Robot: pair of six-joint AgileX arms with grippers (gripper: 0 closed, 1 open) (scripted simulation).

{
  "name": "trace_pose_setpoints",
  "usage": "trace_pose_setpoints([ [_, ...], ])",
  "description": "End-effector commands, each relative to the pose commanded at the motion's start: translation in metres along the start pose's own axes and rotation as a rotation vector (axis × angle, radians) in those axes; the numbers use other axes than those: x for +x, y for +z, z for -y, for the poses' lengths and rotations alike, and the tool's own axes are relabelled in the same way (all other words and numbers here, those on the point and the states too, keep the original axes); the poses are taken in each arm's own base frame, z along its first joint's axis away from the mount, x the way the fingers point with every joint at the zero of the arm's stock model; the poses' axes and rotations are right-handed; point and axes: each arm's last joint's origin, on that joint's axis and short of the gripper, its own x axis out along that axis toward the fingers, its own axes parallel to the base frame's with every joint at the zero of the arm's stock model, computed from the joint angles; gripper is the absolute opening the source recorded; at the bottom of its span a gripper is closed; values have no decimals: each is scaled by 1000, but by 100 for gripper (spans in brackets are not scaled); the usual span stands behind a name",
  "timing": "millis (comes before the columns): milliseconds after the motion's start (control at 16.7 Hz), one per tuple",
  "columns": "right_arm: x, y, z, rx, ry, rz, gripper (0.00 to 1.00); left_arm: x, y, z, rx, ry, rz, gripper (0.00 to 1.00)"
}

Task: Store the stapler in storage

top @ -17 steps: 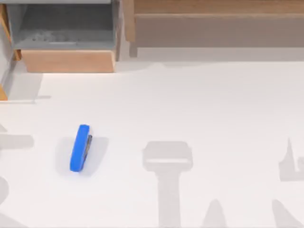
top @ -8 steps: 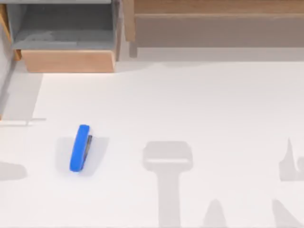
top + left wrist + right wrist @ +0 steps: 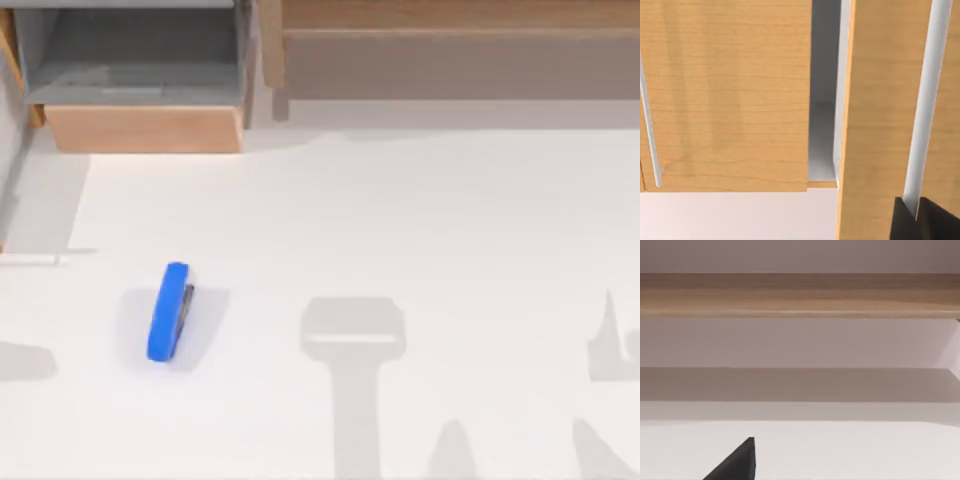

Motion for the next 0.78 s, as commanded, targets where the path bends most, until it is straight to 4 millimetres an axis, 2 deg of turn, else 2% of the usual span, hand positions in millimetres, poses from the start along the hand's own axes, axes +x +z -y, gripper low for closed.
trace_pose_setpoints([
  [540, 0, 0, 0, 0, 0, 0, 100, 0, 0, 0, 0, 0, 0, 98],
  [780, 0, 0, 0, 0, 0, 0, 100, 0, 0, 0, 0, 0, 0, 100],
])
